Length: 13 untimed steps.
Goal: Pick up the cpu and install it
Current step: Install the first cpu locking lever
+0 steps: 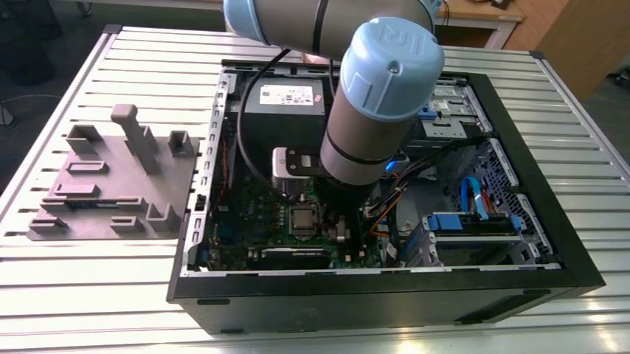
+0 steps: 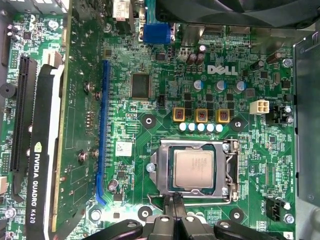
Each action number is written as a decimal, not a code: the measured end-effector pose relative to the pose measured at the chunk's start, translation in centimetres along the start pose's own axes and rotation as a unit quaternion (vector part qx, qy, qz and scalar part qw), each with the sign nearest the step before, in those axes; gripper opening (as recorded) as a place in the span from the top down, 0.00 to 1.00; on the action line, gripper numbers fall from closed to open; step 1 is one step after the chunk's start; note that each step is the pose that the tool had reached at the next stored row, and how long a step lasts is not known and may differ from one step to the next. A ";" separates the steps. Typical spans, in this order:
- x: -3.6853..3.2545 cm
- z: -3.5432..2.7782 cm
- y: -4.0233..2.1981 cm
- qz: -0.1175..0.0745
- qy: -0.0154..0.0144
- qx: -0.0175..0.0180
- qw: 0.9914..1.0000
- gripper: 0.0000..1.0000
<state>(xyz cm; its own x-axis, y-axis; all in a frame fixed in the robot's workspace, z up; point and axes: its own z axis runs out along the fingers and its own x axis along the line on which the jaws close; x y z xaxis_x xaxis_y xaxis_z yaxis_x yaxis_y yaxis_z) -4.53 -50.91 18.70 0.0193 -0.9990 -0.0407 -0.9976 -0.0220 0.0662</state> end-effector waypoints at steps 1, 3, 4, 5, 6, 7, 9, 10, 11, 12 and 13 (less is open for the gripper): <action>0.00 0.01 -0.01 0.000 0.000 0.000 1.000 0.90; 0.00 0.01 -0.02 0.000 0.000 0.000 1.000 0.90; 0.00 0.02 -0.02 0.000 0.000 0.000 1.000 0.90; 0.00 0.02 -0.02 0.000 0.000 0.000 1.000 0.90; 0.00 0.02 -0.03 0.000 0.000 0.000 1.000 0.90; 0.00 0.02 -0.03 0.000 0.000 0.000 1.000 0.90; 0.00 0.02 -0.03 0.000 0.000 0.000 1.000 0.90; 0.00 0.03 -0.03 0.000 0.000 0.000 1.000 0.90; 0.00 0.03 -0.04 0.000 0.000 0.001 1.000 0.90; 0.00 0.03 -0.04 0.000 0.000 0.001 1.000 0.90; 0.00 0.04 -0.06 0.000 0.000 0.001 1.000 0.90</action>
<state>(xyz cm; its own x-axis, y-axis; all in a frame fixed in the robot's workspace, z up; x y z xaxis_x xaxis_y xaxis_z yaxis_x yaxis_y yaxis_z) -4.48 -50.91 18.66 0.0194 -0.9990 -0.0409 -0.9977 -0.0220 0.0648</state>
